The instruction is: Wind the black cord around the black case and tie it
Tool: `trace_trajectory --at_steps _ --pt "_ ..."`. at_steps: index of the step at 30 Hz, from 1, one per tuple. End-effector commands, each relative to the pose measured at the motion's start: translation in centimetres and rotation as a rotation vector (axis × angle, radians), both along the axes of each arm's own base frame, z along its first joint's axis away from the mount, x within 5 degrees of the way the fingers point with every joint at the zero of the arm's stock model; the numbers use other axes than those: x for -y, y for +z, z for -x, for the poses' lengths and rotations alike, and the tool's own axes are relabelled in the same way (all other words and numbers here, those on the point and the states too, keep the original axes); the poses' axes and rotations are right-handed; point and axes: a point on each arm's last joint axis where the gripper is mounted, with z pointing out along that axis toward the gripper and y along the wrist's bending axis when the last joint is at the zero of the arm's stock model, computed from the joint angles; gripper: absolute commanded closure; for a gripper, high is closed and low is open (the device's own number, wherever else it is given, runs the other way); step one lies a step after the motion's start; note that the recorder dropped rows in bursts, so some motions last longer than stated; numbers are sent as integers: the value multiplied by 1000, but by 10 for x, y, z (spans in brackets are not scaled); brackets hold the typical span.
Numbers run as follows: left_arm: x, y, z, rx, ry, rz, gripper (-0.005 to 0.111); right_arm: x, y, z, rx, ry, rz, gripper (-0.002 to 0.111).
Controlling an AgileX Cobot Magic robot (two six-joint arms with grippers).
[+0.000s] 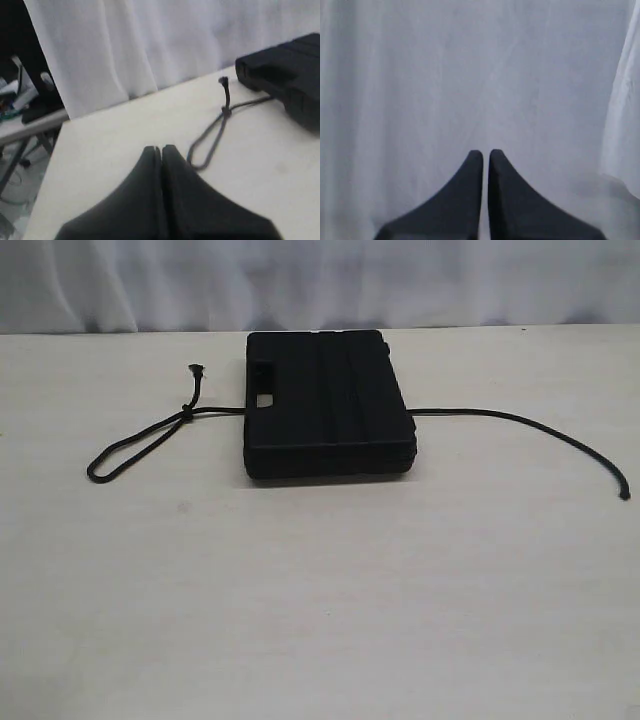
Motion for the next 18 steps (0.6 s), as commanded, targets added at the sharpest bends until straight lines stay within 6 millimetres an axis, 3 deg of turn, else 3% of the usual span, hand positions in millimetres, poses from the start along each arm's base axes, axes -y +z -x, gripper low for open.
trace_trajectory --at_steps 1,5,9,10,13,18 --pt "4 21 0 229 -44 114 107 -1 19 13 231 182 -267 104" --pt "4 36 3 392 -60 213 107 -5 41 21 333 222 -215 103" --pt "3 44 5 464 -85 460 107 -3 84 15 213 191 -251 78" --pt "3 45 6 470 -93 499 107 -2 98 12 160 177 -264 68" --pt "3 47 6 484 -104 557 107 0 126 -3 4 129 -284 49" --pt "3 41 4 412 -94 610 107 3 163 -41 -256 43 -281 46"
